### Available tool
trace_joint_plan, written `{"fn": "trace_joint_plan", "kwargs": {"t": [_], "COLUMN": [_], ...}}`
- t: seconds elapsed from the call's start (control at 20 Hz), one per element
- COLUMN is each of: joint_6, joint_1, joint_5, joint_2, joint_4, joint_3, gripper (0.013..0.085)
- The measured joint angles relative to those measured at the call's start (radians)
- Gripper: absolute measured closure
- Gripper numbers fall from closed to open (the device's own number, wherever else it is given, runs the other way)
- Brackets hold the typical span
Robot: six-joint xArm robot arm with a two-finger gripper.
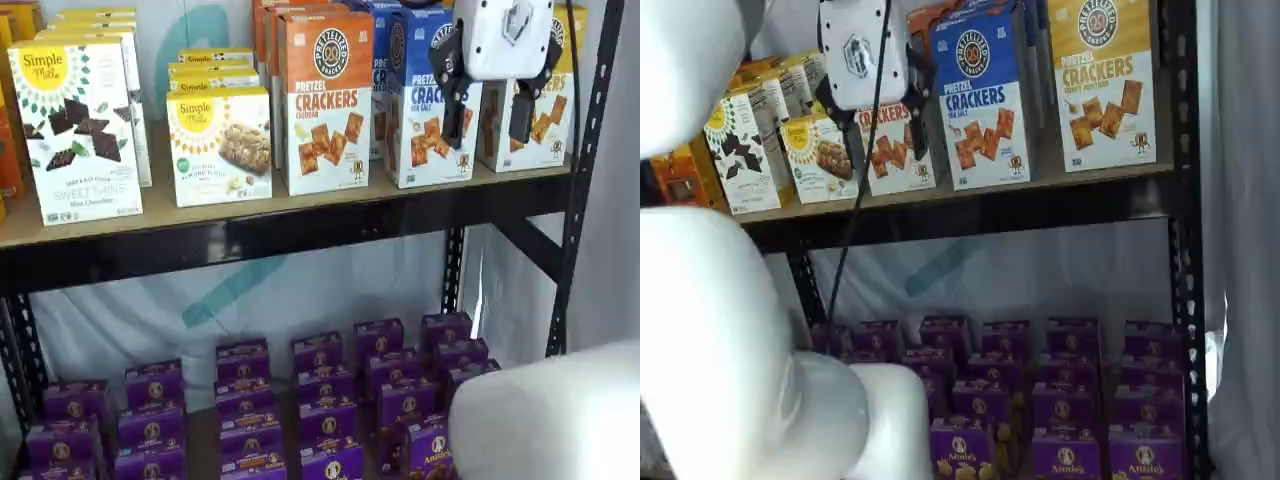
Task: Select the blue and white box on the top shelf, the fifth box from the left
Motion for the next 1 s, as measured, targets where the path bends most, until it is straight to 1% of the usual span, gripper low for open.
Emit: {"fn": "trace_joint_plan", "kwargs": {"t": [0.05,0.1,0.2,0.35,0.5,0.65,0.8,1.0], "joint_6": [-0.009,-0.023,-0.026,-0.019,0.000,0.019,0.026,0.025], "joint_1": [-0.015,-0.041,-0.044,-0.034,-0.005,0.022,0.034,0.036], "joint_5": [-0.021,-0.055,-0.070,-0.081,-0.102,-0.148,-0.203,-0.275], "joint_2": [-0.013,-0.035,-0.042,-0.048,-0.051,-0.046,-0.024,0.020], "joint_4": [0.017,0.043,0.051,0.047,0.025,0.000,-0.016,-0.030], "joint_3": [0.012,0.032,0.039,0.047,0.055,0.063,0.060,0.040], "gripper": [0.0130,0.0130,0.0130,0.0130,0.0130,0.0130,0.0130,0.0130]}}
